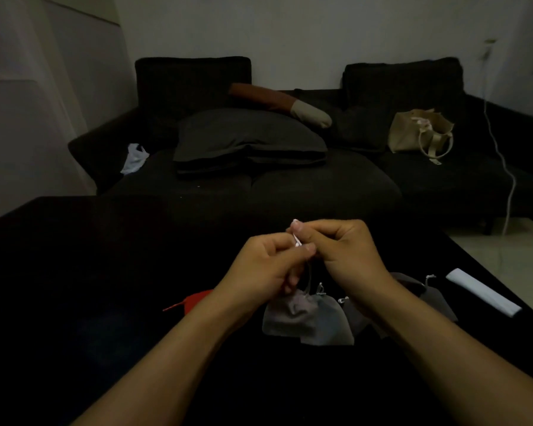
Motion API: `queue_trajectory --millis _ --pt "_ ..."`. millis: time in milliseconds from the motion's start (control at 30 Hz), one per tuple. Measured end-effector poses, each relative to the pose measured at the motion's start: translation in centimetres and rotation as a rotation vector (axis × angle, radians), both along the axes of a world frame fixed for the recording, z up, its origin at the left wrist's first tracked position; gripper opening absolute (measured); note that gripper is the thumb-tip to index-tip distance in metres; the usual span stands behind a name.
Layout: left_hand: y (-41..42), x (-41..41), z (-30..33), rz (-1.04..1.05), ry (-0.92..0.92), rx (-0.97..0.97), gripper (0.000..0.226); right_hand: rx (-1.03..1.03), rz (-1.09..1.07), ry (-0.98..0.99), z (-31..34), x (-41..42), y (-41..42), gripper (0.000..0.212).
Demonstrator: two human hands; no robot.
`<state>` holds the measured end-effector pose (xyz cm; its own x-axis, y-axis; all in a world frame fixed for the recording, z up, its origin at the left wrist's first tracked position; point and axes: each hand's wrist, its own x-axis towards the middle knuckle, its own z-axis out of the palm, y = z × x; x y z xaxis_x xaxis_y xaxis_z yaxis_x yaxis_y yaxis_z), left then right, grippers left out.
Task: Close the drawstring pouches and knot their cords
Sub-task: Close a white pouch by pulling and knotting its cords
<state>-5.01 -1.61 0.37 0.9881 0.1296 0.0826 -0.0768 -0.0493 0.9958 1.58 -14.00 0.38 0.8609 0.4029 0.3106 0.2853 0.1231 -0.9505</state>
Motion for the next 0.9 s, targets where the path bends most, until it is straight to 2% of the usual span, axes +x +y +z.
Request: queue_trajectory --millis 67,267,533,733,800,900 --pt "-0.1 -0.1 -0.3 0.011 -0.015 0.083 0.026 -0.064 0.045 0.002 0.1 0.2 -0.4 0.023" --pt "0.2 0.5 -0.3 0.092 0.043 -0.089 0.034 -0.079 0.091 0.138 0.3 0.6 -1.0 0.016" --pt "0.0 0.8 -1.1 0.180 0.034 -0.099 0.033 -0.162 -0.046 0.035 0.3 0.3 -0.7 0.013" --pt "-0.5 1.0 -1.7 0.227 0.009 -0.106 0.032 -0.234 -0.066 0.050 0.8 -0.1 -0.5 0.025" --pt "-0.5 1.0 -1.8 0.219 0.000 -0.110 0.031 -0.233 -0.050 0.108 1.0 -0.3 -0.4 0.030" --pt "-0.3 1.3 -1.9 0.232 0.016 -0.129 0.033 -0.157 0.062 0.381 1.1 -0.3 -0.3 0.031"
